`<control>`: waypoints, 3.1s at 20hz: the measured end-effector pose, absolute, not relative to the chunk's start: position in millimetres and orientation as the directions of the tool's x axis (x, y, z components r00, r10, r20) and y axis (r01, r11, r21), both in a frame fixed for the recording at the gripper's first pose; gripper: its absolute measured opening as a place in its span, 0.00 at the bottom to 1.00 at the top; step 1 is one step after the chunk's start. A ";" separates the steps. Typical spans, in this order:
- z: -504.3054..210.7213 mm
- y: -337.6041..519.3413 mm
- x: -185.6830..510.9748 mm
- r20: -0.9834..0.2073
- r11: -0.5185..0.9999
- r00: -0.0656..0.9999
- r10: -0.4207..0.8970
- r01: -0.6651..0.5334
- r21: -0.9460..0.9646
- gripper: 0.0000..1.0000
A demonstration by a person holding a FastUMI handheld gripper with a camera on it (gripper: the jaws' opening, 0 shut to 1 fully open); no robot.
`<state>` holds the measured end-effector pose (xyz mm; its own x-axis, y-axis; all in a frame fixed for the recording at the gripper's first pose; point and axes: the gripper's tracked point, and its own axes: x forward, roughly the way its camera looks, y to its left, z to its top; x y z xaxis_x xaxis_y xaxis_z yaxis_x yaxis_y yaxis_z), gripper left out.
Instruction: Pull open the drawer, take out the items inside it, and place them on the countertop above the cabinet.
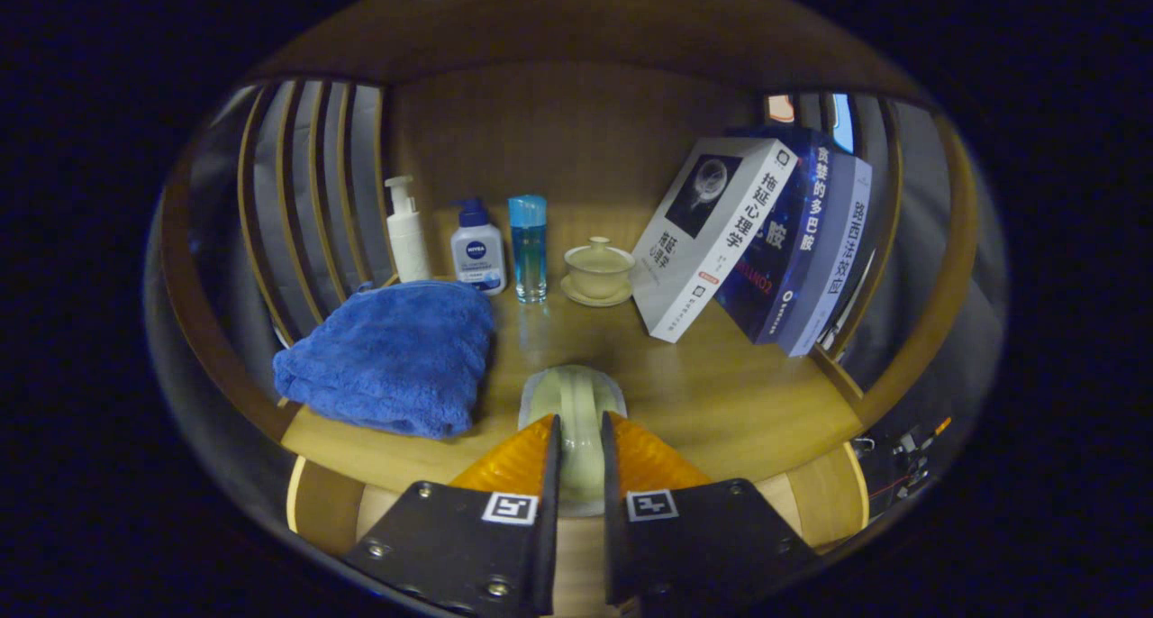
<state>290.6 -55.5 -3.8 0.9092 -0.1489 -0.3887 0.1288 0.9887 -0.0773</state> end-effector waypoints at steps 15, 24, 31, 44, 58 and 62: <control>41.5 -46.2 156.6 -0.160 0.993 0.980 -0.116 0.120 0.012 0.98; 17.2 -44.7 67.0 -0.060 0.993 0.991 -0.120 0.119 -0.009 0.97; -42.0 -41.1 36.7 -0.077 0.993 0.990 -0.118 0.119 0.002 0.98; -166.3 -52.3 15.7 -0.121 0.991 0.984 -0.134 0.134 -0.007 0.98; -188.9 -57.4 56.9 -0.078 0.991 0.988 -0.132 0.132 -0.009 0.98; -193.7 -59.6 67.6 -0.111 0.992 0.986 -0.122 0.119 -0.030 0.98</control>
